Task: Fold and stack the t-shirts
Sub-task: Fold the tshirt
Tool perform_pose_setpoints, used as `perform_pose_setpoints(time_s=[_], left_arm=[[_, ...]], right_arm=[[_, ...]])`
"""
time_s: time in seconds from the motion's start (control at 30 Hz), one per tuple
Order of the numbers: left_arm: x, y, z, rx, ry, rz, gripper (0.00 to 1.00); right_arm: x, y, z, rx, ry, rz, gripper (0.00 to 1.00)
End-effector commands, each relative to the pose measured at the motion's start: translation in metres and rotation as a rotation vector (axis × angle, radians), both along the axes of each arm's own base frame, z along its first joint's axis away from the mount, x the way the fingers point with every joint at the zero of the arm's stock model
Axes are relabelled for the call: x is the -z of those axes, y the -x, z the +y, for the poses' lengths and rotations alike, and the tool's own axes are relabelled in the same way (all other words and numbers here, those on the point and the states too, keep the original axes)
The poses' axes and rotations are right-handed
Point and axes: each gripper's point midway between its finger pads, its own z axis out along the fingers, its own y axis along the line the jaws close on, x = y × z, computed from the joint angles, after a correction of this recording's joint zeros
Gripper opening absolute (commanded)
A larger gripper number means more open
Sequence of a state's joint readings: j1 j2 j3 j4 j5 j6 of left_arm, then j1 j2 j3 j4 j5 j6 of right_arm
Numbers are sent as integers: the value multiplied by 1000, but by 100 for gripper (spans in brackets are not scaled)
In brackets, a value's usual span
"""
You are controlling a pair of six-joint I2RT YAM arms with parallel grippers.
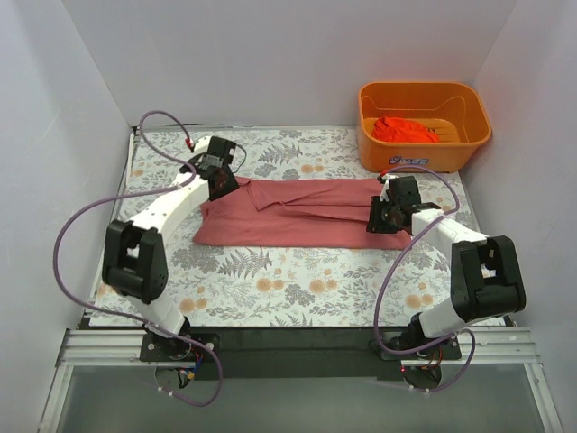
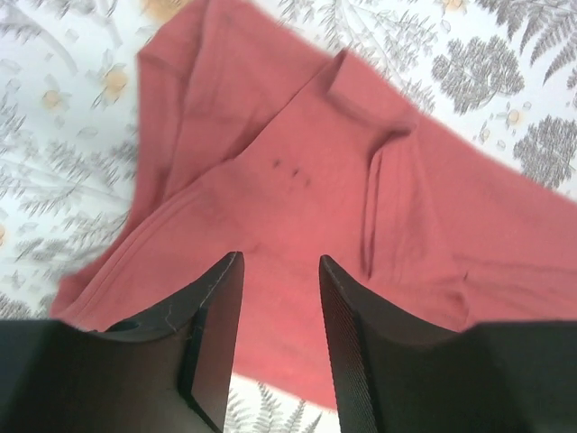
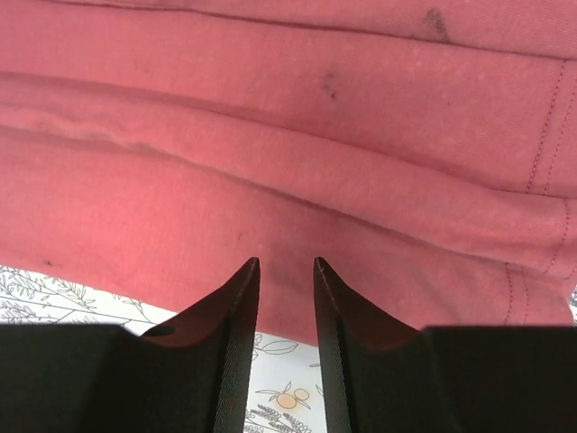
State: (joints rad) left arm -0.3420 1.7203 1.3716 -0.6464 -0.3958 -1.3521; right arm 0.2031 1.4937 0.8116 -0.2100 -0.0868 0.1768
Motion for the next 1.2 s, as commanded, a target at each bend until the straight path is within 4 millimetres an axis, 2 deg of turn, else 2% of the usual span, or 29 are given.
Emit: perform_pose_setpoints(time_s=[0.0,0.07,0.23,0.33,0.47,0.63,0.8,0.87,0.93,1.07,1.13,1.17], left_arm=[[12,31,14,-41,43,12,37],[25,41,25,-59,66,44,35],[80,85,57,-129,30,215,33],[100,107,67,-156,20,285,32],[112,126,77,-181,3,335,31],[117,137,84,-194,-7,357,31],[121,146,89,-202,-24,384,31],[117,146,89,-203,-23,371,31],[115,147,90,-204,-20,359,31],[109,143,88,-201,-6,329,32],[109,142,89,-203,-8,332,31],[110,143,88,-201,-9,338,32]], right_arm=[[-16,-24,7,-2,-36,-70,36],[-14,-25,9,-3,-42,-64,35],[-8,-27,7,6,-32,-55,35],[-5,-32,4,19,-19,-56,35],[-1,-42,0,34,-11,-50,34],[-12,-67,-12,74,-5,-86,34],[-8,-94,-45,174,-8,-77,36],[-20,-101,-54,196,-36,-102,36],[-31,-100,-51,188,-64,-123,36],[-54,-78,-39,161,-147,-158,39],[-41,-57,-30,144,-206,-115,41],[-43,-53,-42,182,-227,-122,41]])
